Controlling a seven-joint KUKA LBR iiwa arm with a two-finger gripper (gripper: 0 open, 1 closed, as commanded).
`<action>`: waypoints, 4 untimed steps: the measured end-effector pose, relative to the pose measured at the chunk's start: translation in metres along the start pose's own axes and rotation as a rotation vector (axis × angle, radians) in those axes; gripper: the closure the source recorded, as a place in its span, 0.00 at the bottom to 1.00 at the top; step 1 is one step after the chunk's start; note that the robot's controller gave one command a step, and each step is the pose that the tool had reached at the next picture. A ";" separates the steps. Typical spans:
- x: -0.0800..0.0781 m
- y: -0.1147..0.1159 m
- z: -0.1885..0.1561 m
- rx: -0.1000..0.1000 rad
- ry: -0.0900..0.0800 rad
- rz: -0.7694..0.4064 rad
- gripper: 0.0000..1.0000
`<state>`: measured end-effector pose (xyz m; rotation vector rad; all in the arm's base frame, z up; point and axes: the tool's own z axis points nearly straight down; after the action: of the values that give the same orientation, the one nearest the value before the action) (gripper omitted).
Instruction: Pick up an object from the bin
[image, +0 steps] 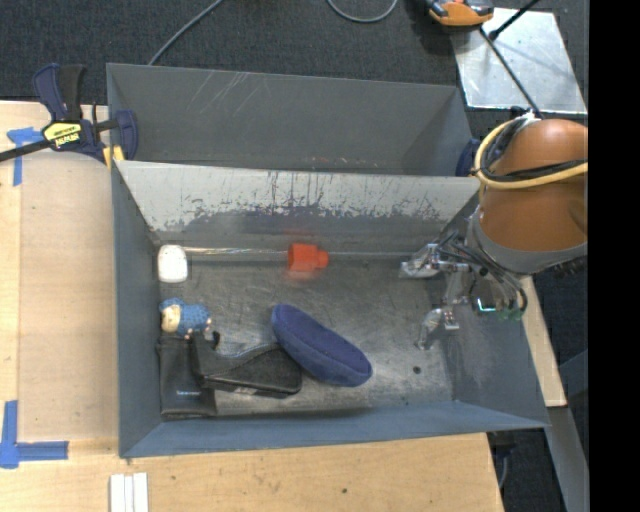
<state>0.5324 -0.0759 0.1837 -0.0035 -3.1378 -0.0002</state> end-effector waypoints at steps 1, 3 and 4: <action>-0.094 0.098 0.020 -0.004 -0.011 0.054 0.00; -0.102 0.107 0.083 -0.006 -0.025 -0.119 0.00; -0.097 0.104 0.092 0.000 -0.008 -0.118 1.00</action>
Offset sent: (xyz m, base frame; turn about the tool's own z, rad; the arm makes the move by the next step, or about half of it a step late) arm 0.0917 0.0926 -0.0199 0.0617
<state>0.6293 0.0282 0.0913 0.1825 -3.1407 -0.0002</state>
